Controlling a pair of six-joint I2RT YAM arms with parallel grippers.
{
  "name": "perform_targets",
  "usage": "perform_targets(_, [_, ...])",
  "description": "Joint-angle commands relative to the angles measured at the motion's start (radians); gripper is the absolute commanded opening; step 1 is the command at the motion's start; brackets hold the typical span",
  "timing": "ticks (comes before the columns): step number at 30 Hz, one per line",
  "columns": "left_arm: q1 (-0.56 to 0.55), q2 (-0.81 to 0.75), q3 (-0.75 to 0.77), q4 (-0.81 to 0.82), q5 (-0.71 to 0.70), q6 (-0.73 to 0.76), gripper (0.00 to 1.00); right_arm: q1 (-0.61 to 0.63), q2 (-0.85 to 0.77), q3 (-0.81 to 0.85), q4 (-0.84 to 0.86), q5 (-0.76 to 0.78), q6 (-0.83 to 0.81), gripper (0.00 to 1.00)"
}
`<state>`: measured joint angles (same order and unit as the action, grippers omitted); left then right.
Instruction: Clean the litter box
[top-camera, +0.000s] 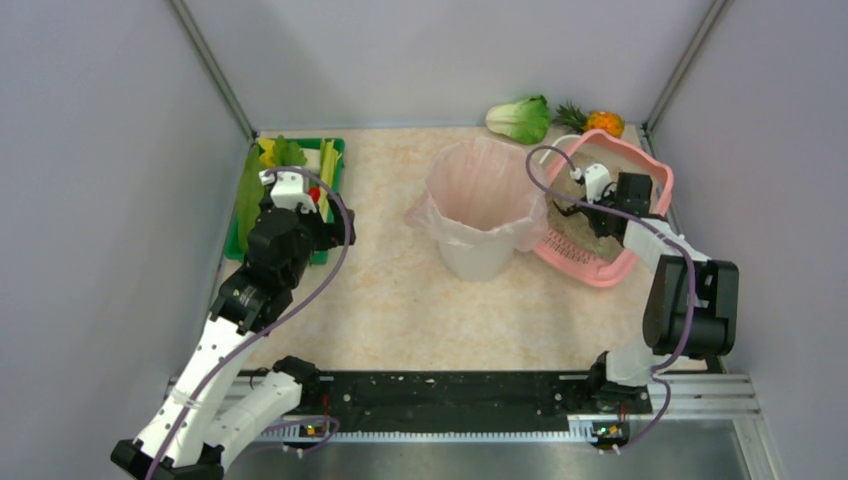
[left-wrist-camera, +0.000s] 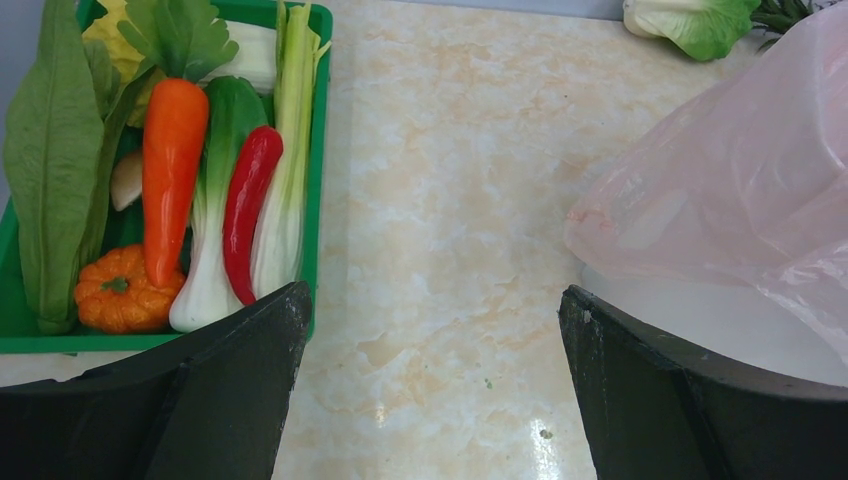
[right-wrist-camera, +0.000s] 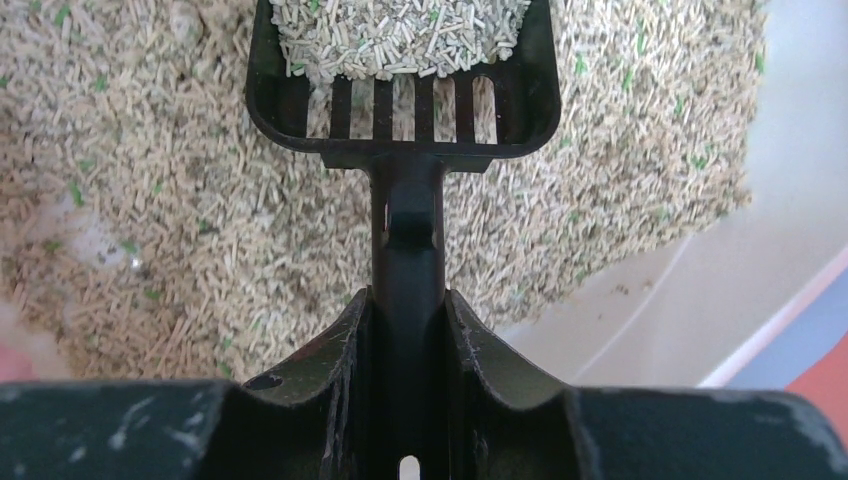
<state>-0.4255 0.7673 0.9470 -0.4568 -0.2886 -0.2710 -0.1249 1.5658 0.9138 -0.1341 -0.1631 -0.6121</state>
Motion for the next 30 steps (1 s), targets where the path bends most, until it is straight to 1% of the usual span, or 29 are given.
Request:
perform_targets(1, [-0.002,-0.019,0.02,0.05,0.015,-0.001,0.99,-0.033,-0.122,-0.052,0.053,-0.036,0.043,0.0])
perform_targets(10, [-0.002,-0.04,0.012,0.055,0.031,0.007,0.99,-0.058,-0.244,-0.174,0.126,-0.058,0.162,0.0])
perform_targets(22, [-0.002,-0.065,0.0,0.052,0.037,-0.005,0.99,-0.09,-0.418,-0.372,0.397,-0.084,0.326,0.0])
perform_targets(26, [-0.001,-0.062,-0.003,0.054,0.042,-0.008,0.99,-0.094,-0.439,-0.424,0.516,-0.121,0.43,0.0])
perform_targets(28, [-0.002,-0.063,-0.002,0.053,0.042,-0.008,0.99,-0.094,-0.454,-0.427,0.502,-0.158,0.442,0.0])
perform_targets(30, [-0.002,-0.069,-0.003,0.049,0.034,-0.007,0.99,-0.095,-0.487,-0.446,0.48,-0.09,0.448,0.0])
